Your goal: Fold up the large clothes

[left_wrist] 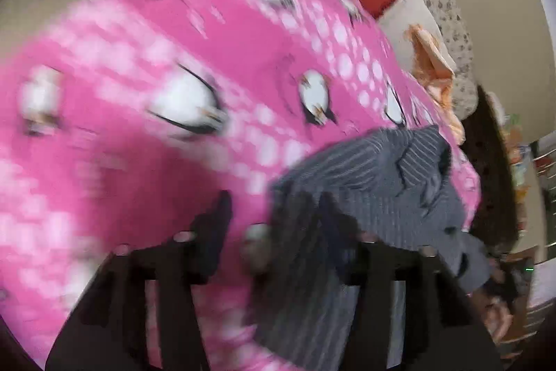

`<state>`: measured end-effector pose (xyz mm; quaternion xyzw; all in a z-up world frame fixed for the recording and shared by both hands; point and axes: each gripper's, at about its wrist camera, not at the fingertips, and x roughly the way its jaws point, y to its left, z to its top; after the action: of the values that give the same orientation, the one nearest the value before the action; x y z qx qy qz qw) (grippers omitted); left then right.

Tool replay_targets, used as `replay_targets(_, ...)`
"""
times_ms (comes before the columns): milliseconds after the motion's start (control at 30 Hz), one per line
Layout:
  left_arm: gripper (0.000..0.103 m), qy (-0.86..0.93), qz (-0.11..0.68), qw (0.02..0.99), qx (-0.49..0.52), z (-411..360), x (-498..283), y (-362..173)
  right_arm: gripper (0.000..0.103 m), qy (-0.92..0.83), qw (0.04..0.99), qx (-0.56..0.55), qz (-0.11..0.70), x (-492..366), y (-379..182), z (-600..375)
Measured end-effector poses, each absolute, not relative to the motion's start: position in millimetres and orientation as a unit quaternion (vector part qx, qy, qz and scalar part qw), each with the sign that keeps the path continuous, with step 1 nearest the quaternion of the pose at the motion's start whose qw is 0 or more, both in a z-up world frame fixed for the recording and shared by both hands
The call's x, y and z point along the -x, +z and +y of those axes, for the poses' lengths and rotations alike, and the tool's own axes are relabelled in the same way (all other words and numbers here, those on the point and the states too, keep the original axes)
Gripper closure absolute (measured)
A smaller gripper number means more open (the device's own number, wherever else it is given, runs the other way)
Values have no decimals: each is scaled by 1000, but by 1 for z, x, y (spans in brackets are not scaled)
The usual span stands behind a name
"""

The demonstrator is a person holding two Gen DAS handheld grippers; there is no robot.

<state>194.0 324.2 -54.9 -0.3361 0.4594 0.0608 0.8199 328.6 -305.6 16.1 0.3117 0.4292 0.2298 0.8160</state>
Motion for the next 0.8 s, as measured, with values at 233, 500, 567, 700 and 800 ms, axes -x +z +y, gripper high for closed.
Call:
replay_targets(233, 52, -67, 385, 893, 222, 245, -109, 16, 63, 377, 834, -84, 395, -238, 48, -255)
replay_targets(500, 52, -83, 457, 867, 182, 161, -123, -41, 64, 328, 805, -10, 494, -247, -33, -199)
replay_targets(567, 52, -80, 459, 867, 178, 157, -129, -42, 64, 290, 814, 16, 503, -257, -42, -189)
replay_targets(700, 52, -93, 462, 864, 178, 151, -123, -42, 64, 290, 816, 67, 495, -266, -44, -168)
replay_targets(800, 52, -111, 470, 852, 203, 149, -109, -48, 64, 295, 812, 84, 496, -275, -43, -151)
